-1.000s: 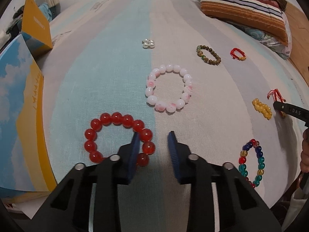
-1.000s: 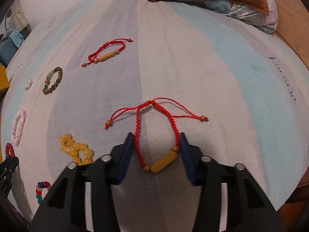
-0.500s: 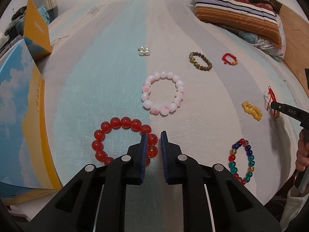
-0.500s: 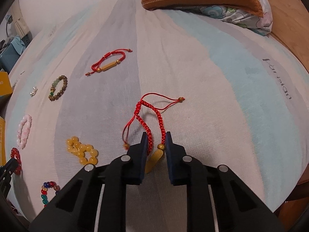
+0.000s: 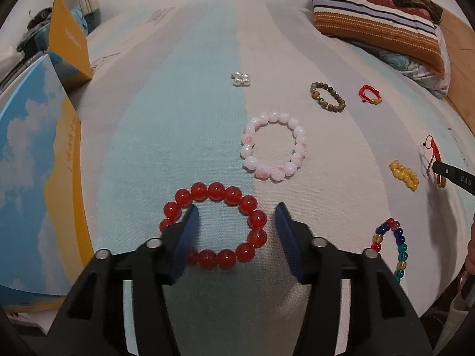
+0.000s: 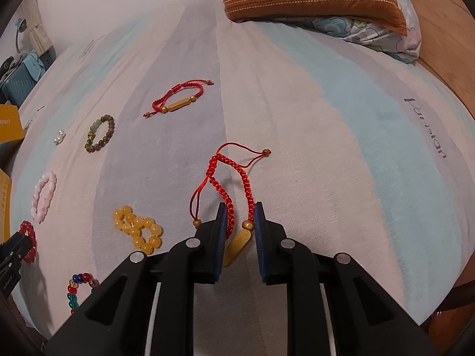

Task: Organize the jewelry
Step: 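Lift both bracelets and carry them toward the white cardboard box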

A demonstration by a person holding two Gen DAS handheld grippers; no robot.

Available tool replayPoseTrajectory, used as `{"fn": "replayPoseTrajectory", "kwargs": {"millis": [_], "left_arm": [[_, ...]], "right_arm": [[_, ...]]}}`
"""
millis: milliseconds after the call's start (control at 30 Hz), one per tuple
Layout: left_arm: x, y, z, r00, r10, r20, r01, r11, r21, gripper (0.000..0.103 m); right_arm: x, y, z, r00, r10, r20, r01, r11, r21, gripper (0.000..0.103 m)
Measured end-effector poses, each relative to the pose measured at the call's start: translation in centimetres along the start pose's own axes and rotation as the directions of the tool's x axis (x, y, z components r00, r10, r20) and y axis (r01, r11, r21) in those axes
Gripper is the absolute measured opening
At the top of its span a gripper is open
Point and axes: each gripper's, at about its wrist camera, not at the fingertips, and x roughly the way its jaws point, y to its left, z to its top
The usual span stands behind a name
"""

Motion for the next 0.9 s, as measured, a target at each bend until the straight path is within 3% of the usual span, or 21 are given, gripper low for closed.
{"fn": "replayPoseTrajectory", "kwargs": {"millis": [100, 267, 633, 900], "left_arm": [[0.5, -0.2, -0.1, 1.0, 0.025, -0.003, -0.024, 1.0, 0.013, 0.067], [1.5, -0.1, -0.3, 0.999, 0.027, -0.03, -0.027, 1.0, 0.012, 0.065], [1.1, -0.8, -0.6, 0.999, -0.013, -0.036, 0.014, 0.999, 0.036, 0.015], [-0.1, -0.7, -0.4, 1.0, -0.028, -0.007, 0.028, 0.999, 0.02, 0.013]], "right_arm": [[0.0, 0.1, -0.1, 1.0, -0.001, 0.0, 0.001, 1.0, -0.002, 0.017], [0.0, 0.2, -0.1, 1.0, -0.001, 0.001, 0.001, 1.0, -0.002, 0.017], [-0.1, 0.3, -0.2, 1.0, 0.002, 0.008, -0.002, 1.0, -0.001, 0.018], [-0.5, 0.2, -0.1, 1.0, 0.002, 0.021, -0.002, 1.0, 0.003, 0.018]]}}
